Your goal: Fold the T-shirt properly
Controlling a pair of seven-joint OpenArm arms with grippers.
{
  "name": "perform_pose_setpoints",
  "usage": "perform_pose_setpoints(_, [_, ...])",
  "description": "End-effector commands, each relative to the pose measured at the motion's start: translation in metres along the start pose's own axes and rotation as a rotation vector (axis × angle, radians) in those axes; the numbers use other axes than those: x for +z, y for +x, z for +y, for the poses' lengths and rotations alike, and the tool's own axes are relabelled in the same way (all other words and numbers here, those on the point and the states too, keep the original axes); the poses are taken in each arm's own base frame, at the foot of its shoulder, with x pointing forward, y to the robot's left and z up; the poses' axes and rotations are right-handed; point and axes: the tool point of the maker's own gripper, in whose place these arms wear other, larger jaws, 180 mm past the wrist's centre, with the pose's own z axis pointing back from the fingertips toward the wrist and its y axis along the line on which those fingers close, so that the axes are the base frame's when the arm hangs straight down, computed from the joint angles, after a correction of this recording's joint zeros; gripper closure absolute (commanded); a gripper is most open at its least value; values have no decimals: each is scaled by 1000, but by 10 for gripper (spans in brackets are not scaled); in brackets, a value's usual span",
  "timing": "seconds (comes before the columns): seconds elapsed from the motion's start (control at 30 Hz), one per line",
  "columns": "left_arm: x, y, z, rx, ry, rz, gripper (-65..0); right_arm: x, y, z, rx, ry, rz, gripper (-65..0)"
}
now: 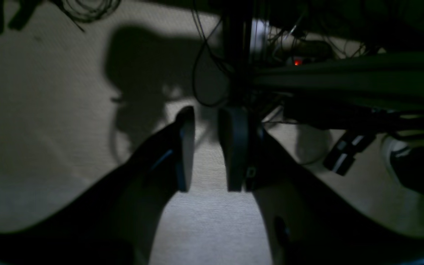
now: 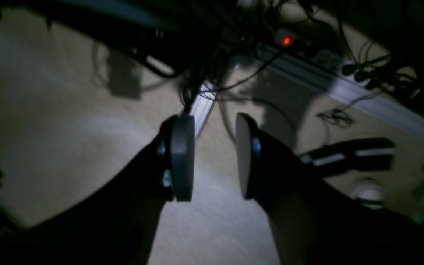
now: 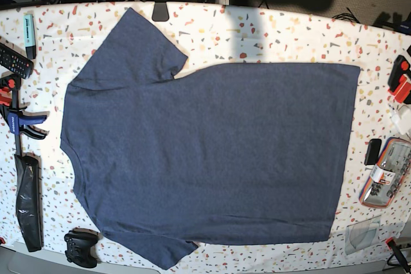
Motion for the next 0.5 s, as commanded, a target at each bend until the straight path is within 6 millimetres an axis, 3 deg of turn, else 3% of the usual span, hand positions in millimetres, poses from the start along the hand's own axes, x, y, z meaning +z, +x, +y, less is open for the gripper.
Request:
perform_pose_setpoints(0.0, [10,5,2,-11,3,-21,-150,9,0,6,6,17,-12,-197])
perform_pose_setpoints(0.27, [40,48,-7,-138,0,-101,-150,51,18,8,125,34,-38,-197])
perform_pose_setpoints(0.47, [48,71,-11,-298,20,-79,-151,73,41,-1,240,18,-25,-197])
